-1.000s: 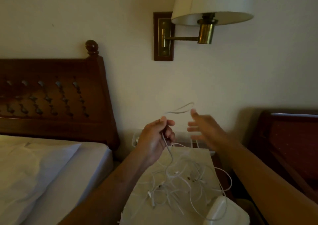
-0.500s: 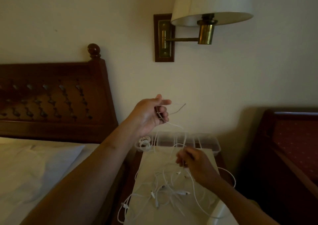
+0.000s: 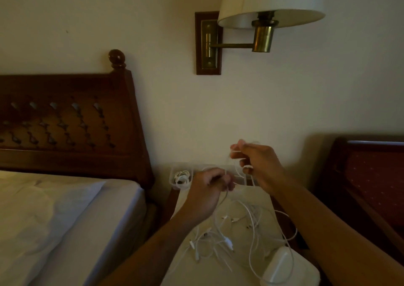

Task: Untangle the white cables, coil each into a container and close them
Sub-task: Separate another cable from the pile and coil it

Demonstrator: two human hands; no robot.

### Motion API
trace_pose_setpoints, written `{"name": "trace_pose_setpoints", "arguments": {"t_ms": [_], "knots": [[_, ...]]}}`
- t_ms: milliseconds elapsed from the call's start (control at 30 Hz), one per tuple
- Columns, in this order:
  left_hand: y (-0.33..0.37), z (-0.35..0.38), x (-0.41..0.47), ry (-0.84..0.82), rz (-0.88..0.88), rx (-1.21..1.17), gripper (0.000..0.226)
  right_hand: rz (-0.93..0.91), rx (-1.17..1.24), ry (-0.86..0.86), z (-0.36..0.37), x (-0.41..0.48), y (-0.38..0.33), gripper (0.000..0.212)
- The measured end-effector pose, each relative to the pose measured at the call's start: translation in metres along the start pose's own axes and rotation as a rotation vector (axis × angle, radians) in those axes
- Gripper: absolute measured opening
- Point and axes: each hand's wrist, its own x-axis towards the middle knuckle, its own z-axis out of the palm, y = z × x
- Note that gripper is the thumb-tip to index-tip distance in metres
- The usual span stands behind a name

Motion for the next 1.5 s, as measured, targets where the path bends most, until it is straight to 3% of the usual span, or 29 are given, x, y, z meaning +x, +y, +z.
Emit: {"name": "trace_pose_setpoints", "arguments": {"t_ms": [133, 300, 467, 567, 633, 700, 800, 867, 933, 1100, 1233, 1300, 1367, 1433, 1500], "knots": [[0.016, -0.011, 0.014, 0.116, -0.025, -0.239, 0.02, 0.035, -0.274, -0.14, 0.021, -0.025, 0.047, 0.033], [0.028, -0.023, 0.027, 0.075, -0.01, -0.301, 0.021, -0.263, -0.327, -0.223, 0.016, -0.055, 0.109, 0.018], [0.047, -0.034, 0.036, -0.026, 0.003, -0.525, 0.019, -0.252, -0.709, -0.264, 0.014, -0.044, 0.136, 0.014], [0.049, -0.036, 0.036, -0.08, -0.04, -0.433, 0.02, -0.242, -0.637, -0.082, 0.008, -0.039, 0.129, 0.022], [0.045, -0.034, 0.031, -0.146, -0.154, -0.358, 0.024, -0.346, -0.453, 0.138, 0.007, -0.036, 0.11, 0.031], [0.04, -0.032, 0.023, -0.254, -0.273, -0.28, 0.029, -0.523, -0.431, 0.274, 0.006, -0.029, 0.087, 0.05], [0.032, -0.029, 0.011, -0.374, -0.327, -0.18, 0.034, -0.71, -0.795, 0.144, 0.004, -0.017, 0.057, 0.071], [0.03, -0.031, 0.007, -0.356, -0.302, -0.125, 0.033, -0.854, -0.981, -0.012, 0.003, -0.007, 0.049, 0.052], [0.029, -0.037, 0.003, -0.328, -0.284, -0.106, 0.025, -0.939, -0.998, -0.057, -0.003, 0.003, 0.046, 0.025], [0.032, -0.062, -0.011, -0.236, -0.379, -0.504, 0.018, -0.707, -0.787, 0.053, -0.021, 0.02, 0.036, 0.033], [0.046, -0.058, -0.01, -0.138, -0.12, -0.774, 0.017, -0.68, -0.774, -0.026, -0.005, 0.011, 0.052, 0.028], [0.052, -0.055, -0.01, -0.183, -0.094, -0.874, 0.018, -0.738, -0.795, -0.071, 0.003, 0.0, 0.063, 0.028], [0.056, -0.055, -0.013, -0.298, -0.179, -0.945, 0.025, -0.727, -0.746, -0.122, 0.005, -0.007, 0.07, 0.036], [0.058, -0.055, -0.017, -0.447, -0.239, -0.957, 0.037, -0.657, -0.667, -0.077, 0.006, -0.007, 0.07, 0.045], [0.059, -0.051, -0.021, -0.503, -0.218, -0.973, 0.032, -0.644, -0.607, 0.004, 0.01, -0.013, 0.064, 0.04]]}}
